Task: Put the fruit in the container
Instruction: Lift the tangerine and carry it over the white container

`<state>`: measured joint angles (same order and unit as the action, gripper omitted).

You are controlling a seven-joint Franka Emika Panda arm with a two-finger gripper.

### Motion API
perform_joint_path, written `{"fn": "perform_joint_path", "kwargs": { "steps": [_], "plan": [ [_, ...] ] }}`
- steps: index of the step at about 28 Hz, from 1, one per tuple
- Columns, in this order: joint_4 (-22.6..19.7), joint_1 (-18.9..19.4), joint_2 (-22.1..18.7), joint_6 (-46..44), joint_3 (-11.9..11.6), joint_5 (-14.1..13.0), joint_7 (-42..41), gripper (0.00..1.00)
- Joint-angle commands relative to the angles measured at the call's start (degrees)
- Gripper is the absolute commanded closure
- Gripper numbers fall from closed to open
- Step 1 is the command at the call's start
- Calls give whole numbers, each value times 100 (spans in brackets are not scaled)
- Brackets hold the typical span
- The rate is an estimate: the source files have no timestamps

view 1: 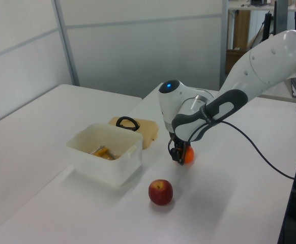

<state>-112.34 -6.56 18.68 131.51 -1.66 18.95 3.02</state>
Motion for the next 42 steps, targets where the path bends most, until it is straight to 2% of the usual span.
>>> {"fn": "perform_joint_path", "kwargs": {
  "steps": [1,3,4,5,9,10,12,14,16,20,25,26,30,31,32,33,34,35,42],
  "plan": [
    [-51,-21,-338,86,-19,-49,137,100],
    [10,-47,-453,77,-28,-225,111,100],
    [124,-56,-531,16,-28,-487,102,100],
    [229,-56,-541,-63,-28,-637,102,100],
    [870,-38,-497,-581,7,-1182,137,100],
    [1176,-21,-454,-748,25,-1453,163,100],
    [1372,6,-436,-767,34,-1727,198,100],
    [1452,76,-409,-749,43,-1921,312,100],
    [1618,225,-366,-706,43,-1983,566,100],
    [1952,409,-102,-539,43,-1992,980,100],
    [2032,840,320,611,34,-1782,1999,100],
    [2023,963,451,1031,25,-1564,2357,100],
    [2032,1095,689,1404,34,-895,3185,100],
    [2067,1113,785,1439,34,-554,3526,100],
    [2093,1122,821,1448,34,-403,3660,91],
    [2102,1122,847,1448,34,-280,3757,73],
    [2102,1131,874,1439,34,-191,3828,45],
    [2102,1131,883,1439,34,-121,3924,0],
    [2094,1131,743,1395,43,-155,3890,0]
  ]
}}
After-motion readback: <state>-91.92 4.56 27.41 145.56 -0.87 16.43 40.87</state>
